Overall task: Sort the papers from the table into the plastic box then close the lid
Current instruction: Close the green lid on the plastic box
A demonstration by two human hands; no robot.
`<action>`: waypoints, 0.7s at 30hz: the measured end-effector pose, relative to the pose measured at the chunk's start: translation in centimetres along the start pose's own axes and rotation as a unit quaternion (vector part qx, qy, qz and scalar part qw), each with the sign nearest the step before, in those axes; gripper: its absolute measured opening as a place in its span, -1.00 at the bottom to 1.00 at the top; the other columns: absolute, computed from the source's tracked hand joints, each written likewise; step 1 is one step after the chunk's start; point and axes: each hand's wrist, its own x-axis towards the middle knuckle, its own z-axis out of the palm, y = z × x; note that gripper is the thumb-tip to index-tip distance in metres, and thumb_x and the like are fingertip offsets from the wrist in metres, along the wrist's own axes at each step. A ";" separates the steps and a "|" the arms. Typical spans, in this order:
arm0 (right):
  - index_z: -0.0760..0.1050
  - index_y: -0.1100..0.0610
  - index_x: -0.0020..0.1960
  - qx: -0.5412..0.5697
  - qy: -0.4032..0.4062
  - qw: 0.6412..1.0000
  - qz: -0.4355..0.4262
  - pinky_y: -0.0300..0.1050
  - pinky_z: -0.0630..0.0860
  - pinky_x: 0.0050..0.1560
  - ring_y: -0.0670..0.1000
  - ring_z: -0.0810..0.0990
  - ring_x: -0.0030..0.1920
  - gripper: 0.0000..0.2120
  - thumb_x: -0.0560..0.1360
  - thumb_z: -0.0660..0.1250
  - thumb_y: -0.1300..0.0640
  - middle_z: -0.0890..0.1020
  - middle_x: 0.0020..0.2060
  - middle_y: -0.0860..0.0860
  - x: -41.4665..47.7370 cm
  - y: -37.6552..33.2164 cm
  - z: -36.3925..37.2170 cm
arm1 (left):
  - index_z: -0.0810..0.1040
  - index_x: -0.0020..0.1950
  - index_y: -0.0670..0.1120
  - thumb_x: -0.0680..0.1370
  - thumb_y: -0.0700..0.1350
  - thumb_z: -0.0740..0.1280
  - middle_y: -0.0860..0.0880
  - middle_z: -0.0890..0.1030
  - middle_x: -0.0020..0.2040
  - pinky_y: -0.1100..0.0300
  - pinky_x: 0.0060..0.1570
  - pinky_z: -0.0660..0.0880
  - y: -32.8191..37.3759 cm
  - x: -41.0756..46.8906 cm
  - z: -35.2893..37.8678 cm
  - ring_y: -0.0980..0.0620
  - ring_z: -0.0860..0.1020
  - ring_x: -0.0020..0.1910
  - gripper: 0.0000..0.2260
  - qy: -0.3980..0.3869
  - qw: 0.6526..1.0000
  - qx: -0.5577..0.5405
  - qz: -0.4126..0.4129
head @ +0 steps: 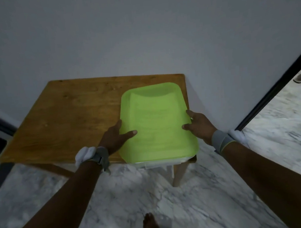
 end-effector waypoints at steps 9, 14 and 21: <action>0.11 0.12 0.57 -0.103 -0.003 0.995 -0.007 0.10 0.30 0.48 0.14 0.33 0.48 -0.25 0.49 0.40 0.22 0.26 0.54 0.08 0.1 0.8 0.0 | 0.05 0.59 -0.02 0.29 0.20 0.55 -0.10 0.29 0.53 0.01 0.31 0.43 -1.4 -0.8 1.5 -0.14 0.41 0.40 0.03 0.010 0.999 0.040 0.016; 0.10 0.12 0.58 -0.091 -0.015 0.996 -0.003 0.10 0.28 0.49 0.12 0.32 0.49 -0.25 0.50 0.39 0.23 0.23 0.55 0.06 0.0 1.2 -0.4 | 0.08 0.58 -0.02 0.28 0.23 0.54 -0.10 0.36 0.49 0.02 0.27 0.47 -1.6 -0.7 1.5 -0.14 0.47 0.34 0.03 0.020 0.998 0.052 0.033; 0.00 0.11 0.59 -0.186 -0.038 0.982 0.001 0.03 0.18 0.53 0.12 0.21 0.54 -0.28 0.57 0.32 0.13 0.11 0.59 0.04 -0.2 1.0 -0.5 | 0.01 0.59 0.00 0.34 0.30 0.46 -0.04 0.06 0.60 -0.01 0.43 0.31 -1.6 -0.6 1.4 -0.12 0.29 0.49 -0.01 -0.005 0.994 0.098 0.055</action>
